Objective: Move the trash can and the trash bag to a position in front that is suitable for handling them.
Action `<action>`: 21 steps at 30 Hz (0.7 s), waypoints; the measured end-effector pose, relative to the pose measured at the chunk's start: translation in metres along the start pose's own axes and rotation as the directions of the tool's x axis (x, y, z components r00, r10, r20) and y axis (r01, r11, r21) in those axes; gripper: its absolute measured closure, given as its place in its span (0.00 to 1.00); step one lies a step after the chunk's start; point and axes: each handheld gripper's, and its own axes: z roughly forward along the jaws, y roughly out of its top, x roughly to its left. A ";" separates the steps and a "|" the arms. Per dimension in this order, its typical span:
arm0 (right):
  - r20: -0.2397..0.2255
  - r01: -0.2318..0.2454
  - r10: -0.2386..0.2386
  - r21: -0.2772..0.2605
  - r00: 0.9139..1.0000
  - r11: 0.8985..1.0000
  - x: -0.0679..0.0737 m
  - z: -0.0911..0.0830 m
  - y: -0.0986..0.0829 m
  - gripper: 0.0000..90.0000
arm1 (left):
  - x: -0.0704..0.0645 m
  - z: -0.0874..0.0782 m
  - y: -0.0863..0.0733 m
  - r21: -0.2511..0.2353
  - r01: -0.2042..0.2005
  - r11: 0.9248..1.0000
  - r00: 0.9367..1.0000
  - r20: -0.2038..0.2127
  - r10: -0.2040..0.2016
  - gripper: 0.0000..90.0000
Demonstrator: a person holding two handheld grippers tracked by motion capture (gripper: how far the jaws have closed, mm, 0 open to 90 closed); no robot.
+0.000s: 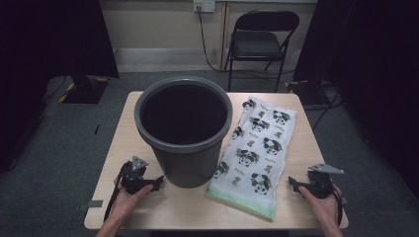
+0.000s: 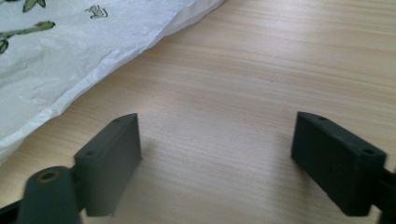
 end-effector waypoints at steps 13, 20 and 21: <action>-0.026 0.089 -0.090 -0.038 0.996 0.995 0.033 -0.008 0.016 0.20 | -0.001 -0.001 -0.001 0.002 0.000 1.000 1.000 -0.001 0.000 0.06; -0.083 0.187 -0.193 -0.071 0.978 0.980 0.079 -0.004 0.036 0.18 | -0.001 -0.001 -0.001 0.003 -0.001 1.000 1.000 -0.005 0.001 0.05; -0.092 0.201 -0.207 -0.068 0.974 0.977 0.086 -0.002 0.039 0.18 | -0.001 -0.001 -0.001 0.003 -0.001 1.000 1.000 -0.004 0.001 0.05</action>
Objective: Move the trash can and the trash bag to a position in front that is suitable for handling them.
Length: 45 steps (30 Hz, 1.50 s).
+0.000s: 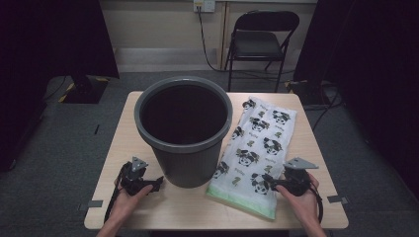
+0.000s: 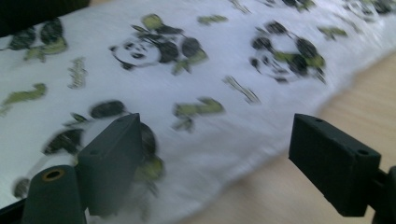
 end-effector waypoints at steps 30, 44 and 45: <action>-0.058 0.122 -0.117 0.101 0.991 0.987 0.001 0.010 -0.026 0.18 | 0.000 0.000 0.000 0.000 0.000 1.000 1.000 0.001 0.000 0.05; -0.172 0.106 -0.105 -0.002 0.979 0.994 0.067 0.025 0.023 0.18 | 0.000 0.001 0.001 0.004 -0.001 1.000 1.000 -0.004 0.001 0.04; -0.172 0.124 -0.122 -0.003 0.977 0.992 0.072 0.029 0.025 0.18 | 0.000 0.001 0.001 0.006 -0.003 1.000 1.000 -0.004 0.003 0.05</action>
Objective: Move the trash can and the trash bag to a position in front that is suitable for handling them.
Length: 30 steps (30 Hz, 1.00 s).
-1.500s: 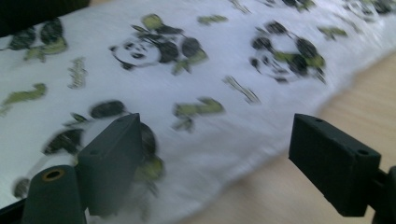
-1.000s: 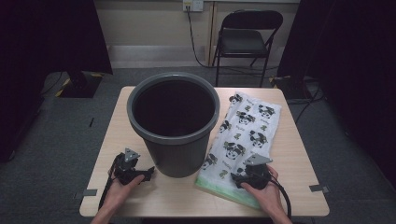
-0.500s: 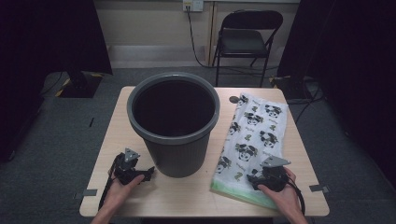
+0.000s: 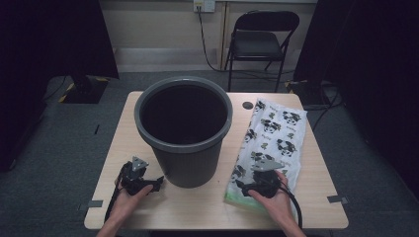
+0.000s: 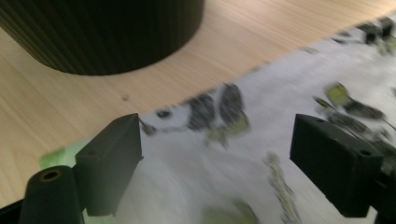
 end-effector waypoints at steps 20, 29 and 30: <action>-0.044 0.078 -0.075 0.075 0.996 0.994 0.016 0.006 -0.028 0.19 | 0.000 0.000 0.000 0.000 0.000 1.000 1.000 0.000 0.000 0.04; -0.022 0.056 -0.054 0.103 0.998 0.993 0.003 -0.022 -0.050 0.19 | 0.000 0.000 0.000 0.000 0.000 1.000 1.000 -0.001 0.000 0.04; -0.014 0.051 -0.050 0.110 0.999 0.993 0.001 -0.026 -0.052 0.19 | 0.000 0.000 0.000 0.000 0.000 1.000 1.000 -0.001 0.000 0.04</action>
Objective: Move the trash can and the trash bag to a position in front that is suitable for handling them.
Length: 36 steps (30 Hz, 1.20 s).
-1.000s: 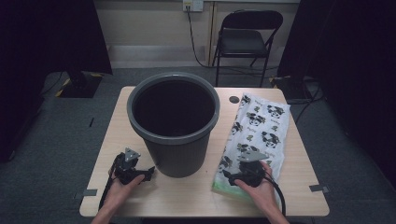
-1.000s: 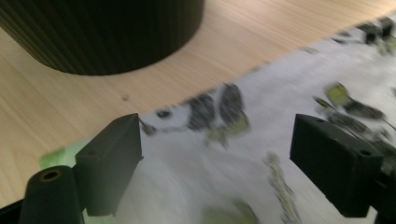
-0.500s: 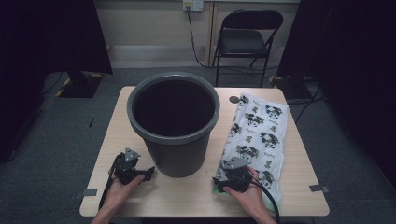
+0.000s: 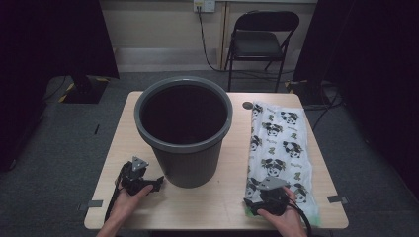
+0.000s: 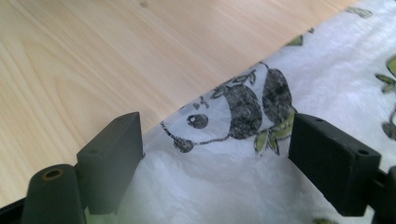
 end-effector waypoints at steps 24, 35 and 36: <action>0.127 -0.132 0.141 -0.074 0.982 0.988 -0.053 0.017 0.018 0.22 | -0.001 0.002 0.001 -0.001 0.013 1.000 1.000 0.001 -0.013 0.03; -0.003 -0.076 0.076 -0.091 0.997 0.993 -0.050 0.025 0.012 0.37 | -0.001 0.002 0.001 -0.002 0.014 1.000 1.000 0.002 -0.014 0.03; -0.014 -0.070 0.069 -0.093 0.998 0.993 -0.049 0.025 0.011 0.39 | -0.001 0.001 0.001 0.000 0.012 1.000 1.000 0.001 -0.012 0.03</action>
